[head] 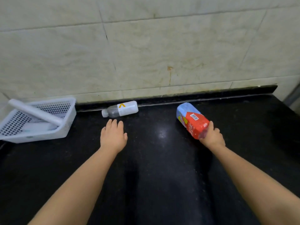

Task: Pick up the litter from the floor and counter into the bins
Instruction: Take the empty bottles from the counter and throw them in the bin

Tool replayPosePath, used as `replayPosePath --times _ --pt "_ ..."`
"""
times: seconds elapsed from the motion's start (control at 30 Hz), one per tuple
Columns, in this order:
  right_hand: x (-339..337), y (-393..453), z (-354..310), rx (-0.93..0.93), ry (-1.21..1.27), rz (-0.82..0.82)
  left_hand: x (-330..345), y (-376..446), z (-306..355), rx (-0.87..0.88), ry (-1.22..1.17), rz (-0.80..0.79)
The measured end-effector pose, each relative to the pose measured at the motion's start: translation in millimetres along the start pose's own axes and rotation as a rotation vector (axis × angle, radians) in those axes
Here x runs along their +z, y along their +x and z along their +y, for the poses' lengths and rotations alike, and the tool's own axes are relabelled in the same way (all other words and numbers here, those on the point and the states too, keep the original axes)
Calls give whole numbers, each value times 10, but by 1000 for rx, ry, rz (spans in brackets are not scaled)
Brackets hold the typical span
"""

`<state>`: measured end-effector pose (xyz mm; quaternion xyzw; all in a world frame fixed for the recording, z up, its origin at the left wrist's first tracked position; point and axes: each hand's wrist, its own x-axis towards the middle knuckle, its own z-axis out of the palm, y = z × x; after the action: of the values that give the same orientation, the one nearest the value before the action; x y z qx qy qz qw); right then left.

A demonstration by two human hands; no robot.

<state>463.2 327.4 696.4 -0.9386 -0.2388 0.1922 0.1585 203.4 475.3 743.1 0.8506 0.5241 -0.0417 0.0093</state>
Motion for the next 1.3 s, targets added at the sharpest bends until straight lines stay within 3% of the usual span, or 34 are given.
replayPosePath --times 0.23,0.4,0.5,0.6,0.77,0.9,1.03,1.17,1.3 --pt "302 186 -487 -77 74 70 392 932 -476 -3 -24 -96" --pt "517 9 -922 -94 126 249 595 1764 -816 49 -79 -39" --pt "642 -29 -1197 -76 150 329 688 2151 -963 65 -70 -84" --pt "829 -58 -1407 -68 149 371 743 2273 -1071 108 -70 -141" --pt "938 -176 -1459 -109 130 399 573 2105 -1001 337 -209 -151" --pt "661 -416 -1202 -129 165 506 171 1681 -536 474 -343 -78" --pt "179 -873 -569 -152 144 628 -182 990 384 739 -283 -51" --pt "-366 -1580 497 -166 -16 741 -392 -113 1537 1003 -192 32" --pt "-849 -2566 1845 -16 -204 799 -475 -1567 2632 1269 -142 124"
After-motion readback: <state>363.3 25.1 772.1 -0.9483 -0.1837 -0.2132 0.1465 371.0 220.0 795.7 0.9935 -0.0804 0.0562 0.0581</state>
